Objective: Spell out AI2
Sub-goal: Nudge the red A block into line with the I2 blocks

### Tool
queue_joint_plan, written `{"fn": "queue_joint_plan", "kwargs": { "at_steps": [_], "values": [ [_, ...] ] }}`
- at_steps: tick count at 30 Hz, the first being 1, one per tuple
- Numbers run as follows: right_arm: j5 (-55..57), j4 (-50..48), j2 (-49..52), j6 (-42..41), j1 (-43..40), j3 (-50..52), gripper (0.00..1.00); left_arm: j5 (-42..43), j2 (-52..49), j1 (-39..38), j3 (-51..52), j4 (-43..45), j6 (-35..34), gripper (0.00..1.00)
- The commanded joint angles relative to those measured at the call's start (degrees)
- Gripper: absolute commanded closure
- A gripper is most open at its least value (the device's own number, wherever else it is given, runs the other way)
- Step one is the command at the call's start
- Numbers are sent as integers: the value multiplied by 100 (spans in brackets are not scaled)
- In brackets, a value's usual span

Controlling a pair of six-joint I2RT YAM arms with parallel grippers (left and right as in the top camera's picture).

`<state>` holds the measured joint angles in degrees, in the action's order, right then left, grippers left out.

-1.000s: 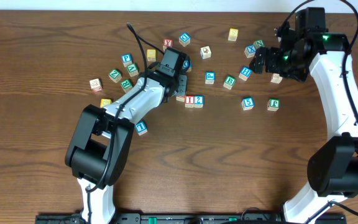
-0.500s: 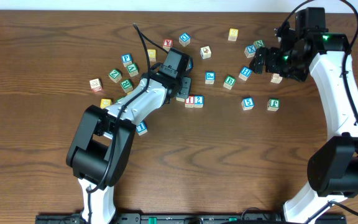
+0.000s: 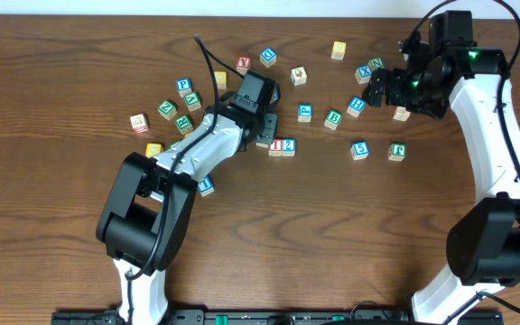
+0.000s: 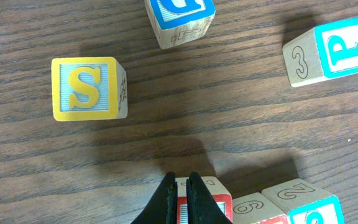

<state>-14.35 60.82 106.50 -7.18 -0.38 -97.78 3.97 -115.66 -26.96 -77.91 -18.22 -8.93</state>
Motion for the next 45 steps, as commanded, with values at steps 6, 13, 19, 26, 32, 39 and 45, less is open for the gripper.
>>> {"fn": "queue_joint_plan", "kwargs": {
  "at_steps": [6, 13, 19, 26, 32, 39, 45],
  "values": [
    [-15, 9, -107, 42, 44, -68, 1, 7, -7, -2, -61, -118, 76, 92],
    [-15, 9, -107, 39, 44, -68, 1, 9, -7, -2, -63, -299, 72, 93],
    [-15, 9, -107, 39, 44, -68, 1, 9, -7, -2, -61, -446, 68, 92],
    [-15, 9, -107, 39, 44, -68, 1, 11, -7, -2, -61, -597, -35, 93],
    [-15, 9, -107, 39, 44, -68, 1, 11, -7, -2, -63, -675, -120, 92],
    [-15, 9, -107, 39, 44, -68, 1, 11, -7, -2, -63, -813, -459, 93],
    [-15, 9, -107, 39, 44, -68, 1, 11, -7, -2, -63, -909, -815, 93]
  ]
}}
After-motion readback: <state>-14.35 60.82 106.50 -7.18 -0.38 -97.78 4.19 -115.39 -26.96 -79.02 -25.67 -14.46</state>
